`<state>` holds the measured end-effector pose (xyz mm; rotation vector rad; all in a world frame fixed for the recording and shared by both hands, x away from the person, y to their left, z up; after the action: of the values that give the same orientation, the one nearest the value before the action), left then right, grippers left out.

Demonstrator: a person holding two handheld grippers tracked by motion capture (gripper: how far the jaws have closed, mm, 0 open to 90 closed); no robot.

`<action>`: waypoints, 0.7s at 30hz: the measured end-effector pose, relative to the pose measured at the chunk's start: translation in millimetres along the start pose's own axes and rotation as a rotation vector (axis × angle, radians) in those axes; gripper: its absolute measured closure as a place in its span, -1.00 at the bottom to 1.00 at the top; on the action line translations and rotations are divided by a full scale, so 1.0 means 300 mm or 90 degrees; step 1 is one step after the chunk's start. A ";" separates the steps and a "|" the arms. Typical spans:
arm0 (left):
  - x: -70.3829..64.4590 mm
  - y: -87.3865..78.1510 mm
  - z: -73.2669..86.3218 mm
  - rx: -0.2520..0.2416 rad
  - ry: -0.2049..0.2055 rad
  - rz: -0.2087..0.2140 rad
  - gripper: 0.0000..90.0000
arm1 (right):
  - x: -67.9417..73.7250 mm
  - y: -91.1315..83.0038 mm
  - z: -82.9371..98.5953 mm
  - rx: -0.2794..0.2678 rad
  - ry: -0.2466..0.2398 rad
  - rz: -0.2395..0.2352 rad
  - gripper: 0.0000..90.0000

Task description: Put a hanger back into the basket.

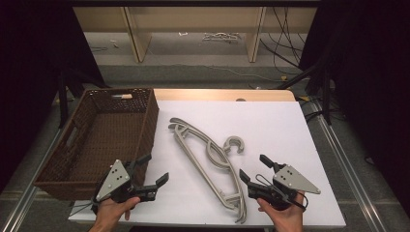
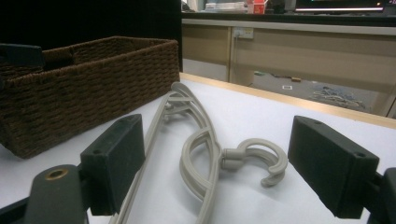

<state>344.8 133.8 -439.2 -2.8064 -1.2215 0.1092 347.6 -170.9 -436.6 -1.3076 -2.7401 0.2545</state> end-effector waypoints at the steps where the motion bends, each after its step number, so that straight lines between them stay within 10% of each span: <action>1: -0.001 0.000 0.000 0.000 -0.001 0.001 -0.65 | -0.001 0.000 0.001 0.000 0.000 -0.001 -0.56; 21: -0.002 0.000 0.003 0.005 0.000 0.005 -0.65 | -0.035 -0.014 0.007 0.032 0.039 0.003 -0.41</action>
<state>344.4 133.4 -439.9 -2.8043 -1.2079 0.1132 350.5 -181.8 -437.9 -1.2882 -2.6628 0.2773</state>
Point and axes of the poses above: each handheld gripper's, and its own axes: y roughly forward along the jaws, z roughly out of its underside, x roughly to its left, the point moved 8 cm from there along y, roughly forward along the jaws, and after that the axes turned 3 degrees about -z, right-handed, at the moved point
